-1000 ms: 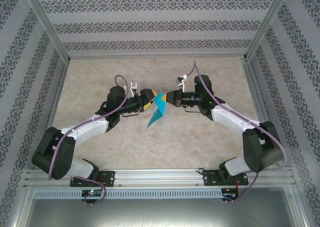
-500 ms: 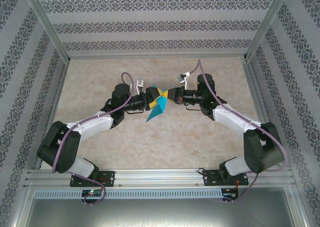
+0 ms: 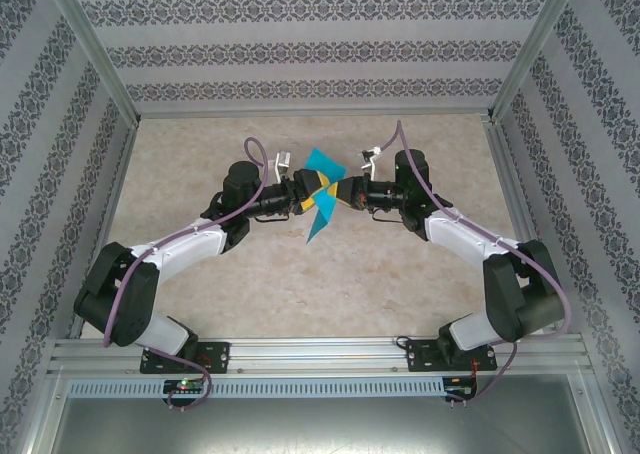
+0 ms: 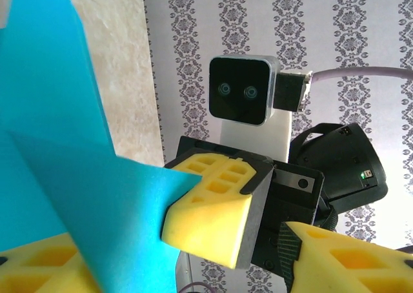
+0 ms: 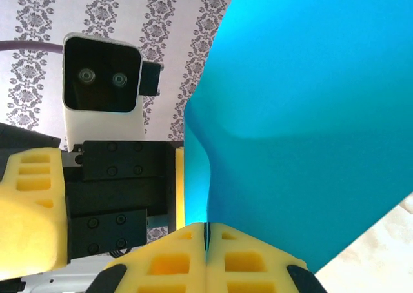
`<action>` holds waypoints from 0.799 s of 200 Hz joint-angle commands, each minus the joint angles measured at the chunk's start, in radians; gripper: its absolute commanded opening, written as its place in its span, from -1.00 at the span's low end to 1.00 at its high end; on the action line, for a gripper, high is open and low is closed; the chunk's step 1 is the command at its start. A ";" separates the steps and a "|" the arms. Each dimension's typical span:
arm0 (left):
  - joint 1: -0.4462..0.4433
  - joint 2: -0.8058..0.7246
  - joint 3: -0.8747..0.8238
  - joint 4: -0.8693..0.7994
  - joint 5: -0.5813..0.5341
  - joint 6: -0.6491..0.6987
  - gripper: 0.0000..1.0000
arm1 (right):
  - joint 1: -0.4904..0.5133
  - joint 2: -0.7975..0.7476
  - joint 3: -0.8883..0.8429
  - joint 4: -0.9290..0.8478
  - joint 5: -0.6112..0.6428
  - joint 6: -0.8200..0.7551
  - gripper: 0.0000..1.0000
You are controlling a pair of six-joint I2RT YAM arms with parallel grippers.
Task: Fold a paper plane with a square sheet of paper (pick it up from the middle)
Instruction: Turn over the paper at the center of the table.
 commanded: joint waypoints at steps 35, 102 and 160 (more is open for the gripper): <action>-0.012 -0.006 0.040 -0.086 0.025 0.052 -0.17 | -0.008 0.015 -0.017 0.056 -0.019 0.015 -0.92; -0.013 -0.006 0.058 -0.176 0.026 0.098 -0.52 | -0.010 0.024 -0.013 0.059 -0.020 0.019 -0.90; -0.012 0.006 0.066 -0.187 0.023 0.093 -0.72 | -0.018 0.010 -0.014 0.049 -0.022 0.014 -0.76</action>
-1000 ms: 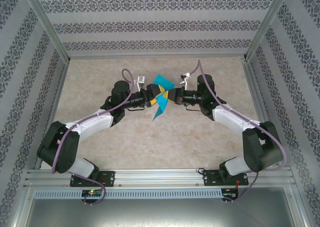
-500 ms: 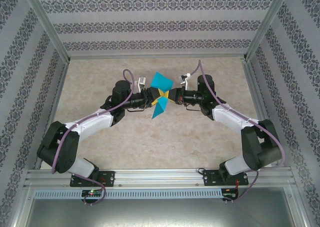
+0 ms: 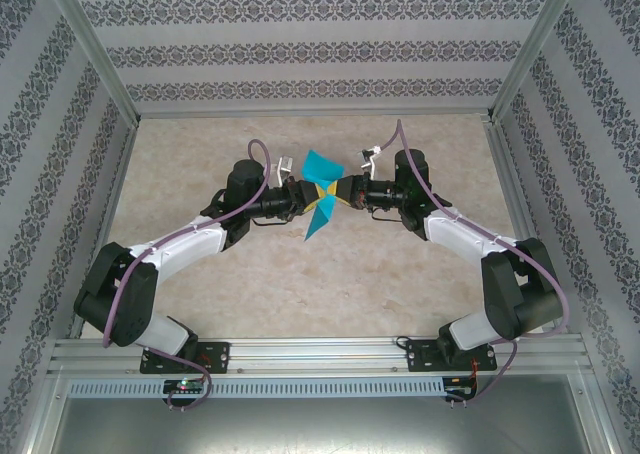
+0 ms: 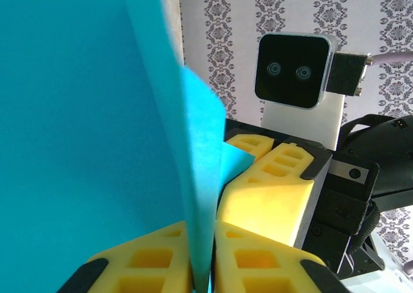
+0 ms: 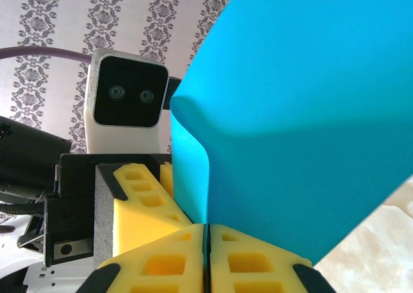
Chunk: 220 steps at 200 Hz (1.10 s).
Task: Fold a paper plane with a square sheet of paper (pick it up from the middle)
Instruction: Turn over the paper at the center of the table.
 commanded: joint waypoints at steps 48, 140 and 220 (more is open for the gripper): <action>-0.012 0.015 0.035 0.010 0.008 0.000 -0.79 | -0.066 -0.101 -0.030 -0.158 0.028 -0.108 -0.34; -0.013 0.052 0.042 0.091 0.015 -0.041 -0.79 | -0.010 -0.179 -0.110 -0.185 0.091 -0.030 0.00; -0.012 0.054 0.040 0.111 0.018 -0.050 -0.79 | 0.054 -0.088 -0.099 -0.017 0.082 0.106 -0.03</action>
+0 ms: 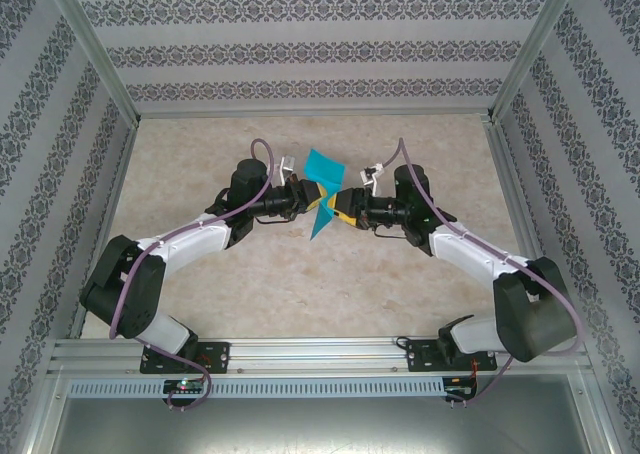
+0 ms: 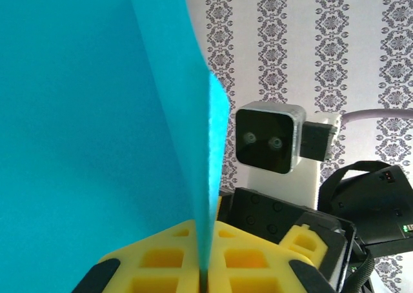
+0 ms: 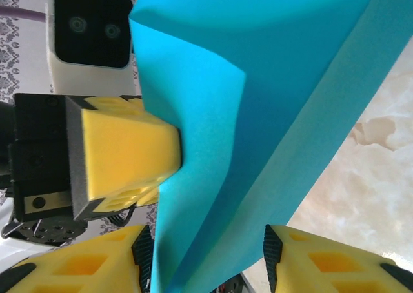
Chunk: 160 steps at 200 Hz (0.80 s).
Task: Fold a paper plane with a square sheet of paper (pick it up from the middle)
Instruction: Turn over the paper at the center of the table.
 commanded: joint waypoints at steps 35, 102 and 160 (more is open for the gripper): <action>-0.012 0.014 0.024 0.061 0.018 -0.005 -0.78 | 0.009 0.030 0.012 0.108 -0.005 0.073 -0.23; -0.012 0.029 0.025 0.061 0.018 -0.002 -0.68 | -0.003 0.025 -0.006 0.128 -0.014 0.089 -0.63; -0.010 0.015 0.034 0.027 0.018 0.016 -0.57 | -0.022 0.015 -0.028 0.113 -0.019 0.076 -0.75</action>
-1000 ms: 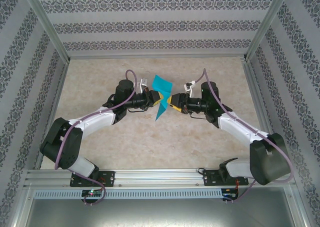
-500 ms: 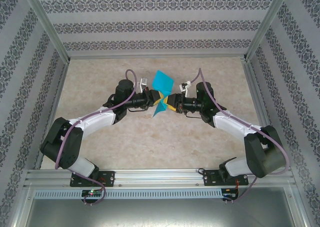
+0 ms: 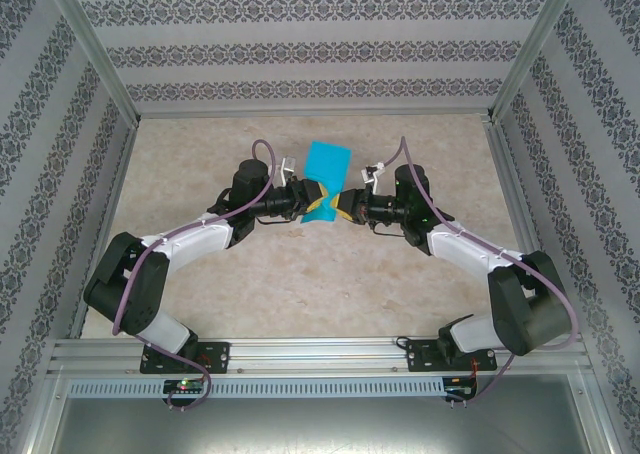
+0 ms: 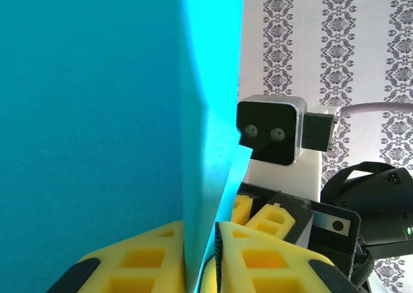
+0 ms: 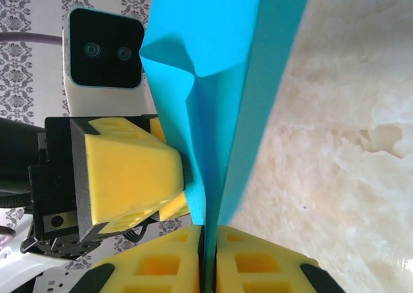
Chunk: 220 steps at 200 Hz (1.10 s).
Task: Fold a paper plane with a square sheet of paper (pick it up from the middle)
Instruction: Turn over the paper at the center of the table.
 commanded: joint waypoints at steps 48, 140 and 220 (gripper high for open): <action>-0.008 -0.017 0.054 -0.024 0.025 0.048 -0.31 | -0.022 -0.021 -0.010 -0.042 -0.016 -0.056 -0.79; 0.058 -0.137 0.118 -0.396 0.004 0.286 0.33 | -0.027 -0.092 0.229 -1.003 0.501 -0.631 -1.00; 0.129 -0.204 0.058 -0.469 0.017 0.325 0.37 | 0.213 0.046 0.438 -1.391 1.238 -0.664 -0.99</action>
